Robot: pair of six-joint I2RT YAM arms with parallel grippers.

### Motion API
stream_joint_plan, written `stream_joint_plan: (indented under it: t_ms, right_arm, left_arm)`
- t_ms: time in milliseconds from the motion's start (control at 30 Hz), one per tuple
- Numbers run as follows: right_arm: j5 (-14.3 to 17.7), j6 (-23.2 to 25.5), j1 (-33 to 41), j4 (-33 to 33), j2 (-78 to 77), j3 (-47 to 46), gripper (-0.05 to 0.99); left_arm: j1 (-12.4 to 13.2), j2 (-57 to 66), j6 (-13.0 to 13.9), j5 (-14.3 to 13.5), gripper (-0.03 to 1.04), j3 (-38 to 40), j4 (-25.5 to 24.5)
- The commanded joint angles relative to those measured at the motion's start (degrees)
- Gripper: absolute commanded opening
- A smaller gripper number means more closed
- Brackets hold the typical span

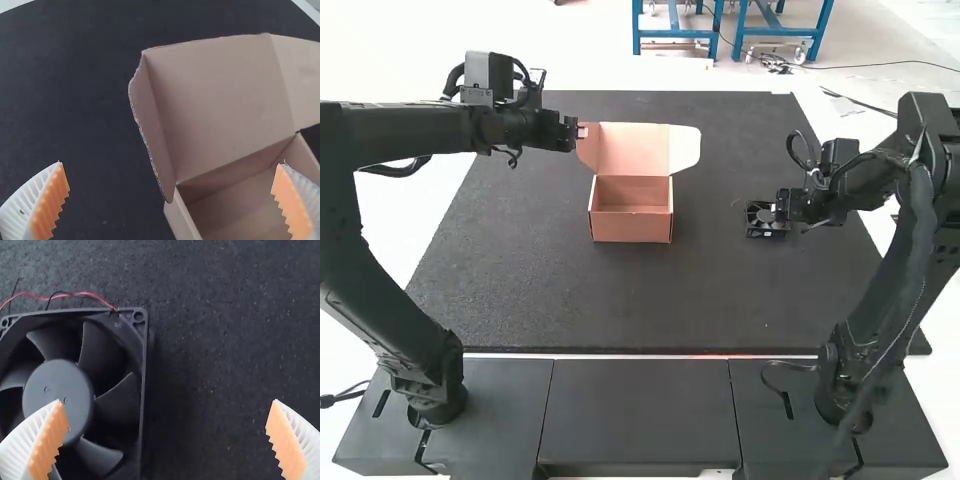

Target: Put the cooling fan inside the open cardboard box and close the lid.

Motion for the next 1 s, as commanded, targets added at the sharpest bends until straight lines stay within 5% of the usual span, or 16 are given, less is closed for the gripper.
stream_joint_plan:
  t_ms: [0,567,633,733,900,967]
  right_arm:
    - [0.7,-2.1,-1.7,-0.3,1.9,3.2,0.91]
    - [3.1,-7.3,-1.4,-4.0,9.1,1.8,0.88]
    - [2.9,-7.7,-1.4,-4.3,9.4,1.8,0.75]
    - [2.1,-8.2,-1.3,-4.7,9.3,1.8,0.35]
    - [-0.3,-7.3,-0.9,-6.0,10.7,1.7,-0.02]
    - [0.0,-8.2,-0.4,-8.5,11.9,2.0,-0.02]
  left_arm:
    - [0.0,-1.4,0.9,0.7,0.96,2.3,-0.4]
    - [1.7,-3.0,1.0,0.7,0.96,3.1,-3.5]
    - [2.4,-3.0,1.0,0.7,0.96,3.3,-3.8]
    - [3.0,-3.0,1.4,0.7,0.96,4.0,-4.7]
    - [3.0,-3.0,1.4,0.8,0.96,6.7,-6.2]
    - [2.9,-2.9,1.4,0.8,0.96,7.8,-6.8]
